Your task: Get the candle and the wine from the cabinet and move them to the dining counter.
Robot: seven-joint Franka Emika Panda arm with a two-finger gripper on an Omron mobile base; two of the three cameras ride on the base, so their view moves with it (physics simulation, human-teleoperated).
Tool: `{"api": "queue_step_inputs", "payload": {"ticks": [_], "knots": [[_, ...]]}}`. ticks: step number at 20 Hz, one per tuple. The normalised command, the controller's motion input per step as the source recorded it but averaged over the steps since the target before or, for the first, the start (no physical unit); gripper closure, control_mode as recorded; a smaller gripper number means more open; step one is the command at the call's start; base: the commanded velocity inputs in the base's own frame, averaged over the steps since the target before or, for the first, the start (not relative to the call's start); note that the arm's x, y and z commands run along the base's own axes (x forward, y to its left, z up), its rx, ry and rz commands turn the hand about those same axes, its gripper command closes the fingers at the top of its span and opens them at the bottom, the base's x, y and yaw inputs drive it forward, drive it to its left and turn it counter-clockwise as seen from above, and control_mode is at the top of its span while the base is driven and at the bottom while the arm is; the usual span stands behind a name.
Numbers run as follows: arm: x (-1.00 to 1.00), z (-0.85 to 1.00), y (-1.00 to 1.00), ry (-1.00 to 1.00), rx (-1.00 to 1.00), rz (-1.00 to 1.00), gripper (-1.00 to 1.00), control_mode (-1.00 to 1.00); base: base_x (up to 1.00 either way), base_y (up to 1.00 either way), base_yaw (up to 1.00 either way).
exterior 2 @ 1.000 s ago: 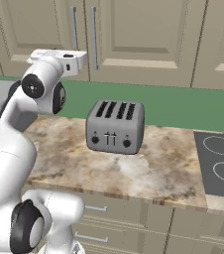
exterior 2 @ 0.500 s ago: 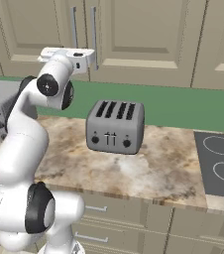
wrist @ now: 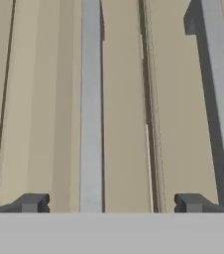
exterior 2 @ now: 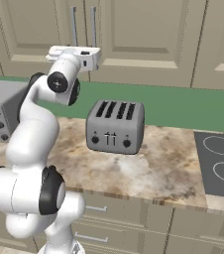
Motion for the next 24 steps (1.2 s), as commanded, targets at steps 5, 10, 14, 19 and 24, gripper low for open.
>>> {"api": "queue_step_inputs", "payload": {"ticks": [5,10,14,19,24], "knots": [[0.28,0.0,0.0,0.0,0.0,0.0,-1.0,-1.0,0.0,0.0,0.0],[0.24,0.0,0.0,0.0,0.0,0.0,-1.0,-1.0,0.0,0.0,0.0],[0.27,0.0,0.0,0.0,0.0,0.0,-1.0,-1.0,0.0,0.0,0.0],[0.16,0.0,0.0,0.0,0.0,0.0,-1.0,-1.0,0.0,0.0,0.0],[0.0,0.0,0.0,0.0,0.0,0.0,-1.0,-1.0,0.0,0.0,0.0]]}}
